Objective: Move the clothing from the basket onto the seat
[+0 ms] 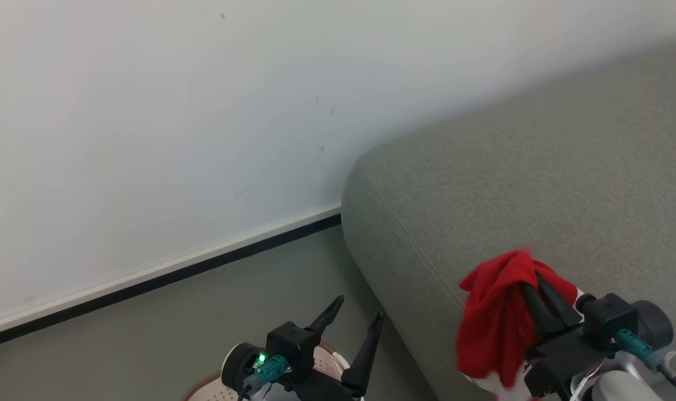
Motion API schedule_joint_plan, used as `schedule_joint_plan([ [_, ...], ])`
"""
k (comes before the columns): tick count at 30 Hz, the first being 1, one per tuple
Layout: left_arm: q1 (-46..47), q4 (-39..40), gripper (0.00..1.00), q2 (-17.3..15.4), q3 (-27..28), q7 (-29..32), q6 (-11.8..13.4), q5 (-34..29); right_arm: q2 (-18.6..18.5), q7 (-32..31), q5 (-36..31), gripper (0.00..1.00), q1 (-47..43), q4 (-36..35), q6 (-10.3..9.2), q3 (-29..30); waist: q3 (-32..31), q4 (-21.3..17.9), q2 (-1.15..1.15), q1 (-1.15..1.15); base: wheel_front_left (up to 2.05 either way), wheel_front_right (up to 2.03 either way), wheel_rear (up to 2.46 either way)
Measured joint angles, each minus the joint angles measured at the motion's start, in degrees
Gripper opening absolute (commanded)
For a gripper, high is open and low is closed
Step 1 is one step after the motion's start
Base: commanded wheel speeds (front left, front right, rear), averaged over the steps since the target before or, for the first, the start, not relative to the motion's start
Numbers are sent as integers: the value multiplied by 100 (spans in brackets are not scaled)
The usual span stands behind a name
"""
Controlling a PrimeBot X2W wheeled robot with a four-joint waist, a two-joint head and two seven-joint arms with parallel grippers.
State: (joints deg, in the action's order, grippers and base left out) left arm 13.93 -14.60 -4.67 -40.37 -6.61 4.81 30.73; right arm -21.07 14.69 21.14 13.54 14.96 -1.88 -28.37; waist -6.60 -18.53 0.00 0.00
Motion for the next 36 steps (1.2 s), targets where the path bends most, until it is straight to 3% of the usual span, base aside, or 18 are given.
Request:
schedule_joint_plan([
  [5,11,3,100,42,-79,-20,0,-21,-127,0,-1,0,136,-92,145,96,229,-153,0,0,0,0,0],
  [18,388,159,100,-94,-96,0,24,-339,-387,-46,55,0,2598,708,522,712,1037,-98,0,1,0,0,0],
  [36,917,902,100,-544,16,223,76,-777,-936,-324,456,0,4747,2395,644,1522,2244,430,1,2,0,0,0],
])
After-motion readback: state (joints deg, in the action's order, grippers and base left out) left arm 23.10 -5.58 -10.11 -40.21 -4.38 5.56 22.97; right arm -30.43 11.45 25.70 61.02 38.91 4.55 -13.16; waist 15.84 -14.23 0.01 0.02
